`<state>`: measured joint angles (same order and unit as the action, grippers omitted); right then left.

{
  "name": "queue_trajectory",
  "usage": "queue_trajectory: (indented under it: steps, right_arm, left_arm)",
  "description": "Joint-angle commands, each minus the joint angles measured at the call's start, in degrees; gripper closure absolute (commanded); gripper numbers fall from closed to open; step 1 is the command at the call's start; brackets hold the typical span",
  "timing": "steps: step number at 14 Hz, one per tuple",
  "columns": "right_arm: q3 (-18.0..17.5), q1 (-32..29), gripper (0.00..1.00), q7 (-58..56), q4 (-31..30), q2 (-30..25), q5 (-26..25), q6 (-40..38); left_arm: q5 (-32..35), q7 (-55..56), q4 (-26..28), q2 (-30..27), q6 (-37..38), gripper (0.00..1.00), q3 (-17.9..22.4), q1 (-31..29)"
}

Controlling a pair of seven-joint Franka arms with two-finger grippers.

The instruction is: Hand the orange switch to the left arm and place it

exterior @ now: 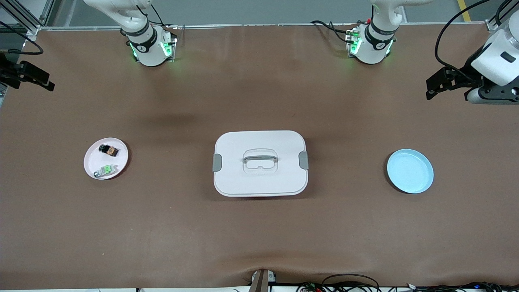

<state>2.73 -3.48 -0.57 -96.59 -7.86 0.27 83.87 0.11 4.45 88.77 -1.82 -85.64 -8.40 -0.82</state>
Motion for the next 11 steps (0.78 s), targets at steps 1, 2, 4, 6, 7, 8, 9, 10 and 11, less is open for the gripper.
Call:
queue_trajectory:
  steps: [1, 2, 4, 6, 7, 8, 9, 10, 11]
  right_arm:
    - [-0.09, 0.22, 0.0, 0.22, 0.52, -0.49, -0.62, -0.64]
    - [-0.09, 0.22, 0.0, 0.22, 0.52, -0.4, -0.62, -0.64]
    - [-0.09, 0.31, 0.0, 0.22, 0.52, -0.4, -0.62, -0.64]
    - [-0.09, 0.66, 0.0, 0.22, 0.52, -0.4, -0.62, -0.64]
    - [-0.09, 0.75, 0.0, 0.22, 0.52, -0.4, -0.62, -0.64]
    - [-0.09, 0.75, 0.0, 0.22, 0.52, -0.4, -0.62, -0.64]
    - [-0.09, 0.75, 0.0, 0.22, 0.52, -0.4, -0.71, -0.64]
    - [-0.09, 0.75, 0.0, 0.39, 0.52, -0.4, -0.62, -0.64]
    - [0.0, 0.58, 0.0, 0.31, 0.52, -0.4, -0.62, -0.72]
  left_arm:
    - [0.59, -0.67, -1.14, 0.32, 0.48, 0.0, 0.05, -0.15]
    - [0.59, -0.67, -1.14, 0.32, 0.48, 0.0, 0.05, -0.15]
    - [0.59, -0.67, -1.14, 0.41, 0.48, 0.0, 0.05, -0.15]
    - [0.59, -0.67, -1.14, 0.32, 0.48, 0.0, 0.05, -0.15]
    - [0.59, -0.67, -1.14, 0.32, 0.48, 0.0, 0.05, -0.15]
    - [0.59, -0.67, -1.14, 0.41, 0.48, 0.0, 0.05, -0.15]
    - [0.59, -0.67, -1.06, 0.41, 0.48, 0.0, 0.05, -0.15]
    - [0.59, -0.67, -1.14, 0.41, 0.48, 0.0, 0.05, -0.15]
    - [0.51, -0.67, -1.14, 0.32, 0.48, 0.0, 0.05, -0.15]
